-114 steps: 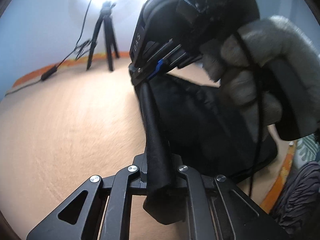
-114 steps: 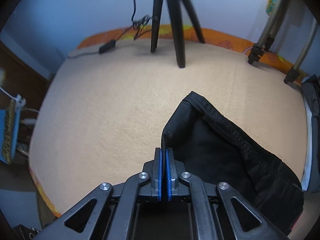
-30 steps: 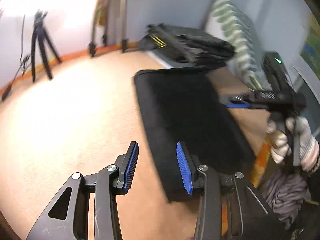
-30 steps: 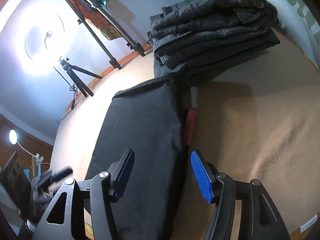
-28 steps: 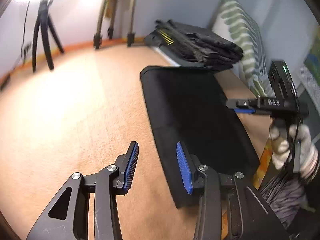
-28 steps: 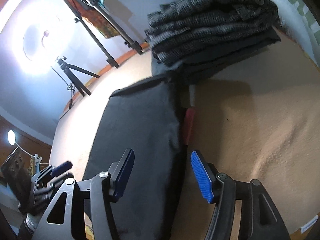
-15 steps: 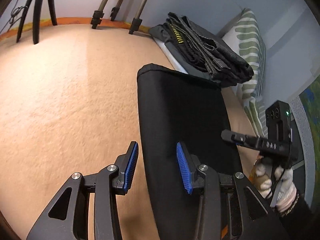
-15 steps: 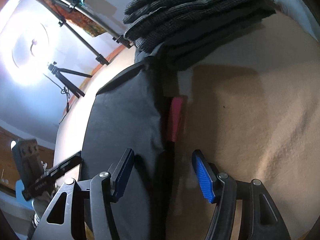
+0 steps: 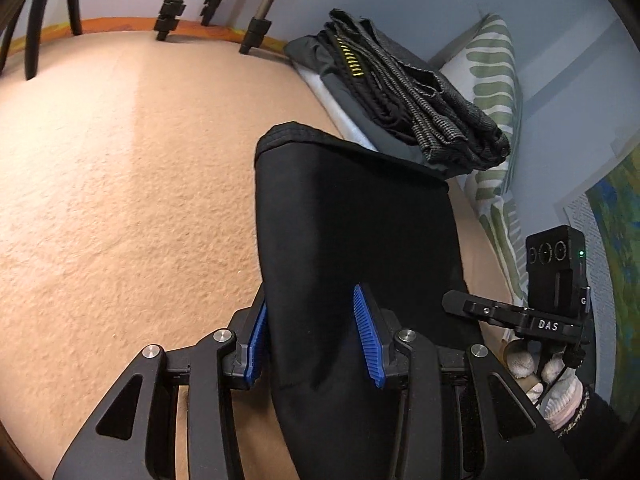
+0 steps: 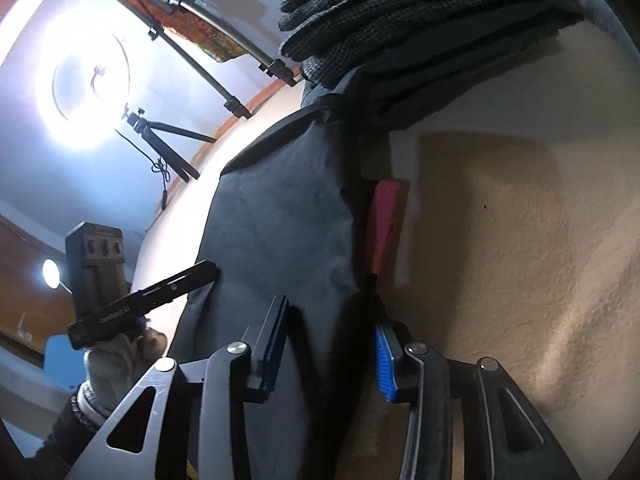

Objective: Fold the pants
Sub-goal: 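Lift the trousers with both grippers and move them over the folded clothes stack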

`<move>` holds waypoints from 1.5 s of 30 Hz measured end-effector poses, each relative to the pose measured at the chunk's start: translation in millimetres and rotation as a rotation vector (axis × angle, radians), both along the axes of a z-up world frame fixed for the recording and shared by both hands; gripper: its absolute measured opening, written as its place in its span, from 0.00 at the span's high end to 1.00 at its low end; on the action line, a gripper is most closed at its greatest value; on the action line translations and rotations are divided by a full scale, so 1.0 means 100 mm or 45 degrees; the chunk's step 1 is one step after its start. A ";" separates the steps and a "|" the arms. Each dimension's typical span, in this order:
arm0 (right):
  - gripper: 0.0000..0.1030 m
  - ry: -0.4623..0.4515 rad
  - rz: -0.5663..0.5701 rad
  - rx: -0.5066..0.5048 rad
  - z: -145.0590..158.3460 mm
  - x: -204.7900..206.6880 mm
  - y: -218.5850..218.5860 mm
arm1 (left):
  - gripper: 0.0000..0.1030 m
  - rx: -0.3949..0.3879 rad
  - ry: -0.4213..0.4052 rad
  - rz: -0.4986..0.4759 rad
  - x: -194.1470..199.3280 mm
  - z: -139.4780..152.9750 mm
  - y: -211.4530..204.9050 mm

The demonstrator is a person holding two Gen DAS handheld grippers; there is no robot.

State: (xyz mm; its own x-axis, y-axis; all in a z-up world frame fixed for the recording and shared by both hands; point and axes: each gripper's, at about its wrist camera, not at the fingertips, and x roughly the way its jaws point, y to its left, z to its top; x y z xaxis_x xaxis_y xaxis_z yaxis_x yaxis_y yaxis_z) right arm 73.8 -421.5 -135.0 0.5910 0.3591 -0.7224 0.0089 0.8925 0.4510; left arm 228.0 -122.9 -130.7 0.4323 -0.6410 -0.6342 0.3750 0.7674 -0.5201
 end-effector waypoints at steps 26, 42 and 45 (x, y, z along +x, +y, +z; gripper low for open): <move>0.90 -0.164 0.040 -0.138 0.36 -0.15 0.40 | 0.93 0.058 -0.217 0.066 -0.26 0.37 -0.01; 0.90 -0.376 0.033 -0.203 1.09 -0.36 0.37 | 0.93 0.016 -0.441 0.043 -0.24 1.11 -0.24; 0.90 -0.403 0.022 -0.222 1.32 -0.33 0.25 | 0.93 0.010 -0.489 0.027 -0.14 1.29 -0.39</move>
State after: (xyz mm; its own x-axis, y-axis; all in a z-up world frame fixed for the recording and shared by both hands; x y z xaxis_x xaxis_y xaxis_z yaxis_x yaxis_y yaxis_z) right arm 41.0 -396.4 -2.6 0.7898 0.2585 -0.5562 -0.1227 0.9551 0.2696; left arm 213.9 -161.6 -1.6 0.6525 -0.6251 -0.4283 0.5255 0.7805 -0.3387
